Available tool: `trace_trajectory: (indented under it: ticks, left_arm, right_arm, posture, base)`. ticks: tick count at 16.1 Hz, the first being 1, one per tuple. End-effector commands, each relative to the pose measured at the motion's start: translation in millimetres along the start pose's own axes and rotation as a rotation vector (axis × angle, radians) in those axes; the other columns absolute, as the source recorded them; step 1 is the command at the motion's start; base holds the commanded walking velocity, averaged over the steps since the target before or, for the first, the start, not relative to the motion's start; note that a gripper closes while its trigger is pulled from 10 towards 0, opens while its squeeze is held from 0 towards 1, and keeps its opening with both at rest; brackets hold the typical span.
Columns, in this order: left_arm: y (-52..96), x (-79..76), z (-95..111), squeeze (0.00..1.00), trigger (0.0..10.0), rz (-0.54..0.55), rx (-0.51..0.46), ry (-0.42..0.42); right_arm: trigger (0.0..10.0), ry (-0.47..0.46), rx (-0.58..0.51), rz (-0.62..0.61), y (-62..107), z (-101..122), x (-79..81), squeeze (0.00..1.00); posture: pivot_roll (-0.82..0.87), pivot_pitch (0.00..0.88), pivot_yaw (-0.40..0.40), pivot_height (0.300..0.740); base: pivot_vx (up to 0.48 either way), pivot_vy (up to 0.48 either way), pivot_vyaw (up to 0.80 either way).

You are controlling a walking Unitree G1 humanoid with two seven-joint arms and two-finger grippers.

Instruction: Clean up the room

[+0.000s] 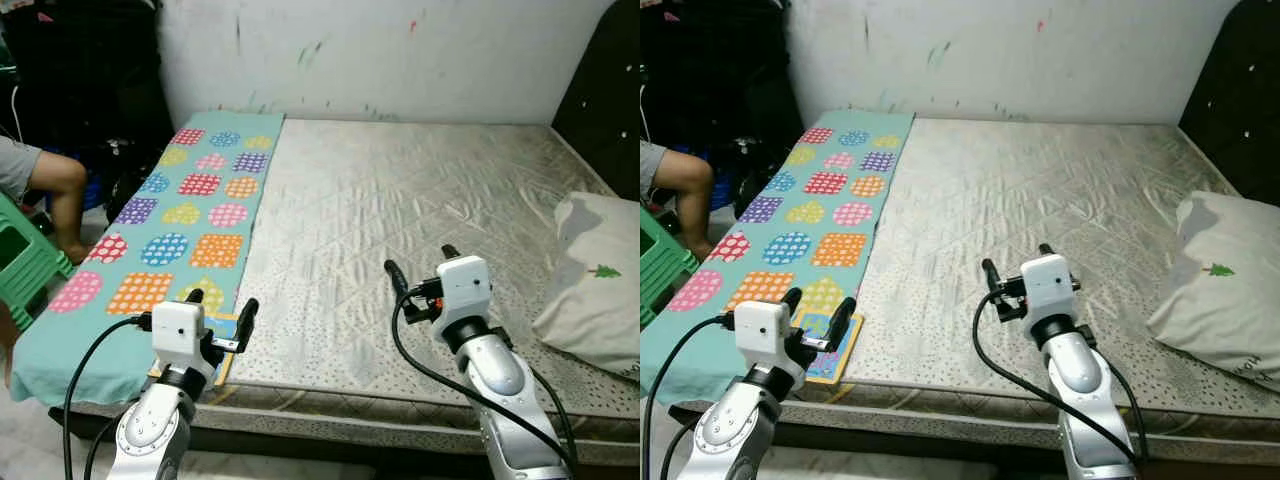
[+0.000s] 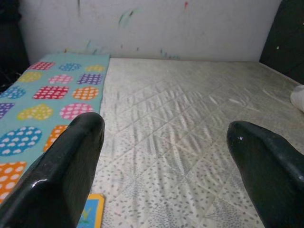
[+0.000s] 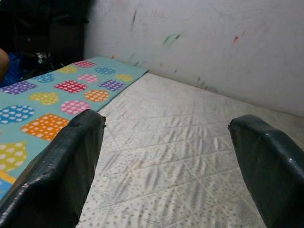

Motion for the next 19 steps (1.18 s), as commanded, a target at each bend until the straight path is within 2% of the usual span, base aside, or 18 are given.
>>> trace_trajectory:
  ticks: [1, 5, 12, 18, 19]
  left_arm:
    - [0.0, 4.1, 0.8, 0.00, 10.0, 0.016, 0.004, -0.006]
    - [0.4, 3.4, 0.8, 0.00, 10.0, 0.014, 0.004, -0.005]
    - [0.8, 2.9, 0.0, 0.00, 10.0, 0.014, 0.007, 0.001]
    - [1.3, 7.5, -8.0, 0.00, 10.0, 0.069, 0.028, 0.012]
    - [0.8, 6.0, -8.8, 0.00, 10.0, 0.062, 0.027, 0.005]
  right_arm:
    - [10.0, -0.004, -0.006, 0.000, -2.9, 2.2, 1.5, 0.00]
    - [10.0, 0.000, -0.007, 0.001, -3.0, 2.4, 1.7, 0.00]
    - [10.0, -0.004, -0.004, -0.001, -2.7, 1.5, 1.5, 0.00]
    - [10.0, -0.038, 0.005, -0.007, -2.3, -1.5, 0.9, 0.00]
    - [10.0, -0.039, 0.011, -0.010, -2.4, -2.5, -0.4, 0.00]
  posture:
    - [-0.08, 0.019, 0.018, 0.740]
    - [-0.08, 0.020, 0.019, 0.740]
    - [-0.08, 0.020, 0.017, 0.740]
    - [-0.08, 0.000, 0.022, 0.740]
    - [-0.08, 0.000, 0.023, 0.740]
  base:
    - [0.000, -0.334, 0.00]
    - [0.000, -0.337, 0.00]
    - [0.000, -0.480, 0.00]
    - [0.000, -0.041, 0.00]
    - [0.000, 0.000, -0.80]
Point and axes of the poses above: a point about 5 cm out from each wrist's last joint towards the gripper, its own y axis pointing back from the gripper into the wrist, its own z axis along the axis of the wrist's last joint, x = y × z, the point moved 3 cm from there along -y, pointing out of the wrist towards the gripper, and after that the axes turned 4 degrees about -y, right-handed, at the moved point
